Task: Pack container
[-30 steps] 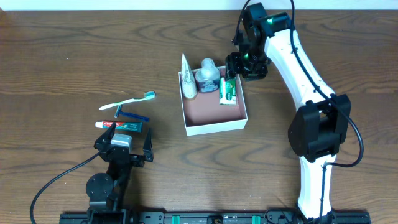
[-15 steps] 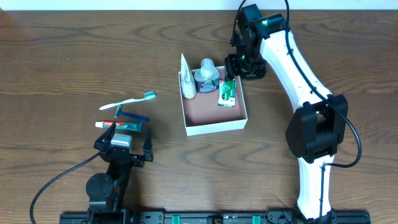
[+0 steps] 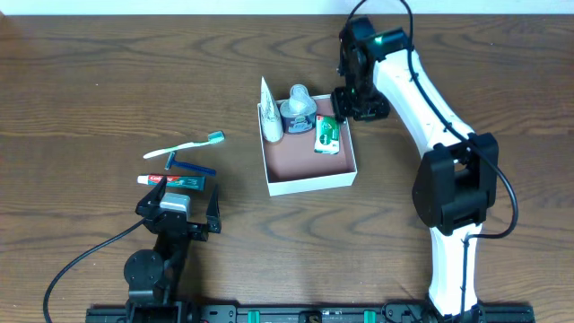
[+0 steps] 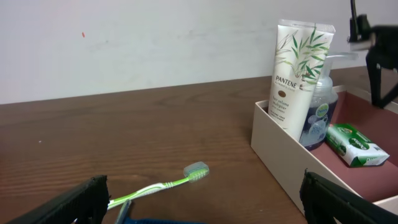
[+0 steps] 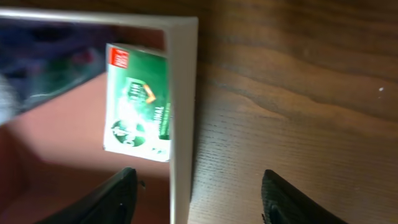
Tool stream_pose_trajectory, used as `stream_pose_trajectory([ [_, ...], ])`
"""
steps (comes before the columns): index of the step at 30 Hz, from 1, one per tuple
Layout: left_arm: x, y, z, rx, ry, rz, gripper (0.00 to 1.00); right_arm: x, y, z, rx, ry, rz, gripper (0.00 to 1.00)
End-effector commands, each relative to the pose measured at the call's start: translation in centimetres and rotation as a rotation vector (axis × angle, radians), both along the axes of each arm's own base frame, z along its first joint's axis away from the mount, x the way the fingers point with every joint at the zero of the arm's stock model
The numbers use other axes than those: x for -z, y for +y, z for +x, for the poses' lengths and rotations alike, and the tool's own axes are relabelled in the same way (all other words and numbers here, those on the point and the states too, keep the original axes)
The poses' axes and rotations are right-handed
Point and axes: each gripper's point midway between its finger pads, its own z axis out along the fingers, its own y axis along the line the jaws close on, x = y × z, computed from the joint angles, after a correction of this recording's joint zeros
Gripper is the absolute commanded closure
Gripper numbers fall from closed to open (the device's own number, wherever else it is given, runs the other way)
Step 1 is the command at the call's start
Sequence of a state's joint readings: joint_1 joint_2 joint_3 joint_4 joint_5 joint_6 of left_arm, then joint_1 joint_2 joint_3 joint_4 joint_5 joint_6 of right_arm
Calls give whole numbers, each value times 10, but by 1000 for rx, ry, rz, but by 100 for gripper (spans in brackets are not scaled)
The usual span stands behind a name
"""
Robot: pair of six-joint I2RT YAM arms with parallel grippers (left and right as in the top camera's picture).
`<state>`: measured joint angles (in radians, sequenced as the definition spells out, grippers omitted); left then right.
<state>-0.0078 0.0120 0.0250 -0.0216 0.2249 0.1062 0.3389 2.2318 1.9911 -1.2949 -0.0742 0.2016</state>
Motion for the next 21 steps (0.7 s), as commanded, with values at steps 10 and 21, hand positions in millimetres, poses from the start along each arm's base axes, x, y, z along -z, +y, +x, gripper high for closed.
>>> stream_pose_trajectory([
  [10,17,-1,0,6,48,9,2,9,-19,-10,34,12,-111,40],
  [21,17,-1,0,6,48,9,2,8,-35,-12,136,10,-199,41],
])
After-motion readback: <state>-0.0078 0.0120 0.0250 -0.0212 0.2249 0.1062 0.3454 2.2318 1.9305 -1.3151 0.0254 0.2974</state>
